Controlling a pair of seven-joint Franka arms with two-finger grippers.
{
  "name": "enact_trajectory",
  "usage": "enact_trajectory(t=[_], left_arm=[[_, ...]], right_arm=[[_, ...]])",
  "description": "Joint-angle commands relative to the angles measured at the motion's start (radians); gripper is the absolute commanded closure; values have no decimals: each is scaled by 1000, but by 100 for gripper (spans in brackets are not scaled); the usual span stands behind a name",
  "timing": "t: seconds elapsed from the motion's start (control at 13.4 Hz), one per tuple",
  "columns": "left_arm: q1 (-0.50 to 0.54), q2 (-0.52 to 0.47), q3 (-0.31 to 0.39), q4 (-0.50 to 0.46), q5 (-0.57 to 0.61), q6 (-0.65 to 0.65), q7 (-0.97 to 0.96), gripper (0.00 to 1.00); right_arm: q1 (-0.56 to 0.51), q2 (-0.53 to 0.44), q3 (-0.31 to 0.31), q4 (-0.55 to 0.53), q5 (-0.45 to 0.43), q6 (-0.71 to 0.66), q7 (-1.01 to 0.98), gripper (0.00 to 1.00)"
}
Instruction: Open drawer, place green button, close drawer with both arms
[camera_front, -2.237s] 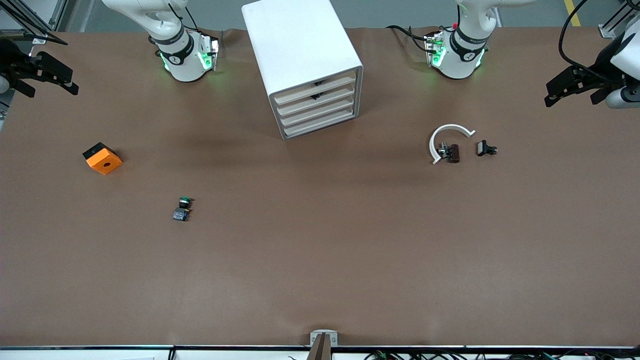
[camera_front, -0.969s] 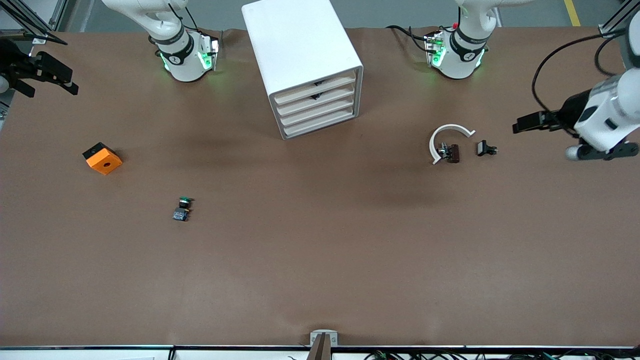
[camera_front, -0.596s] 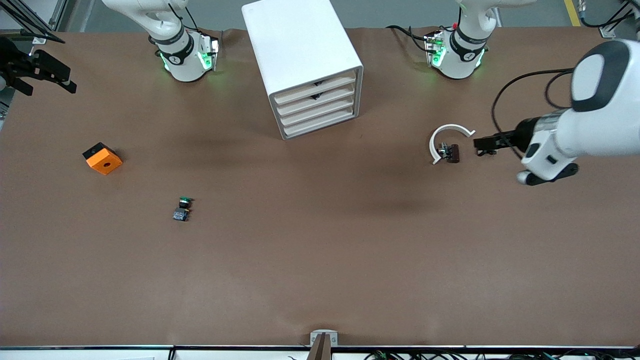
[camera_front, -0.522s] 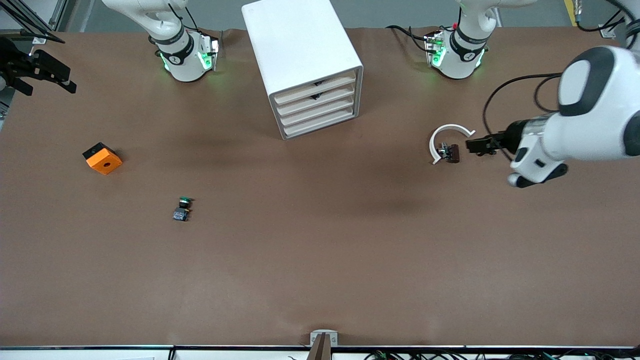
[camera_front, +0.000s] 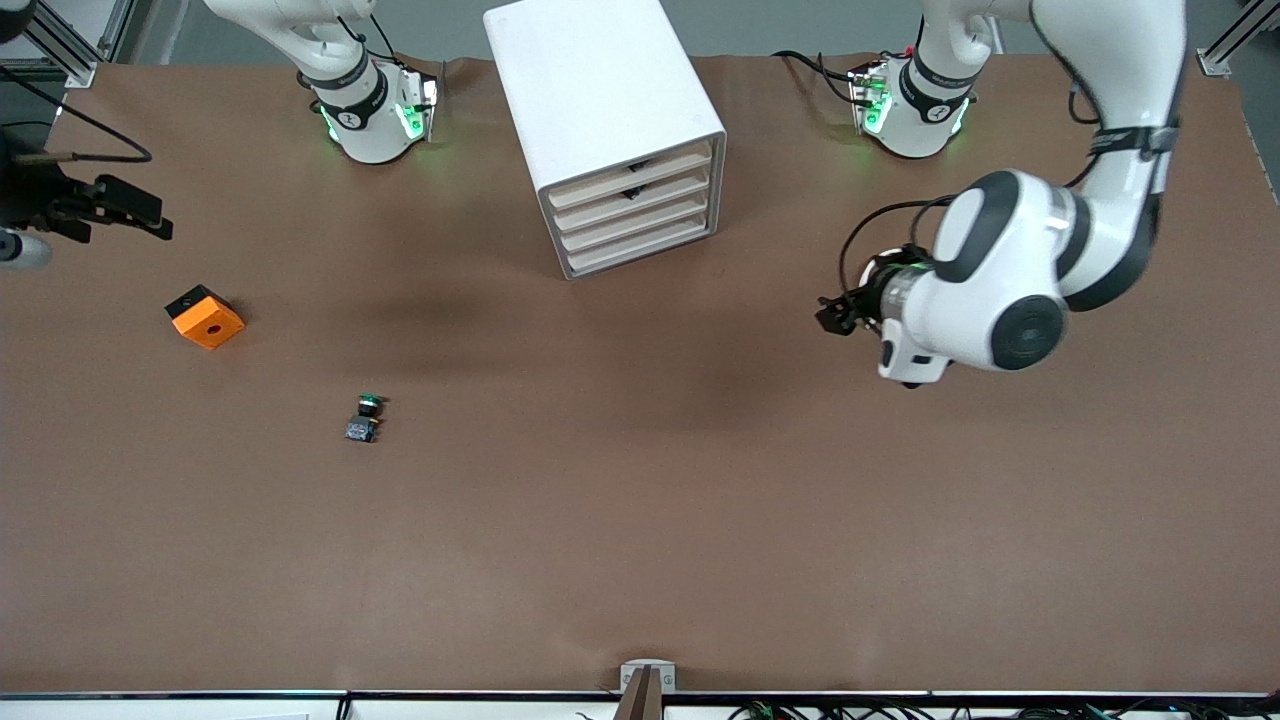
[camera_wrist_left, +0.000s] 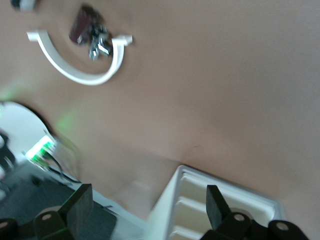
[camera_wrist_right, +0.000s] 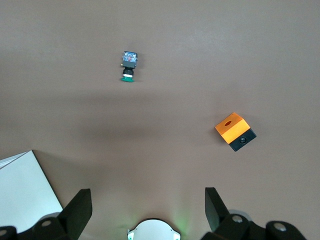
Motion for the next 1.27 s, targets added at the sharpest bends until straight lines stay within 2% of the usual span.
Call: enact_trajectory(t=[0.0, 0.3, 0.52, 0.67, 0.82, 1.04, 1.19], left_arm=[[-99, 81, 6, 28, -12, 49, -221, 0], [-205, 164, 6, 32, -18, 81, -550, 0], [-257, 236, 6, 32, -105, 110, -842, 0], [-288, 285, 6, 32, -163, 145, -922, 0], [-297, 318, 9, 32, -234, 199, -1026, 0], [-289, 322, 8, 31, -257, 193, -1076, 0], [-291, 333, 8, 32, -277, 193, -1076, 0]], right_arm=[[-57, 100, 6, 48, -6, -13, -12, 0], [-71, 131, 8, 50, -18, 23, 2, 0], [-68, 139, 11, -40, -2, 150, 123, 0], [-64, 151, 13, -73, -1, 221, 139, 0], [-62, 188, 13, -103, 48, 307, 139, 0], [-61, 183, 13, -273, 53, 552, 149, 0], [-36, 217, 13, -295, 53, 625, 194, 0]])
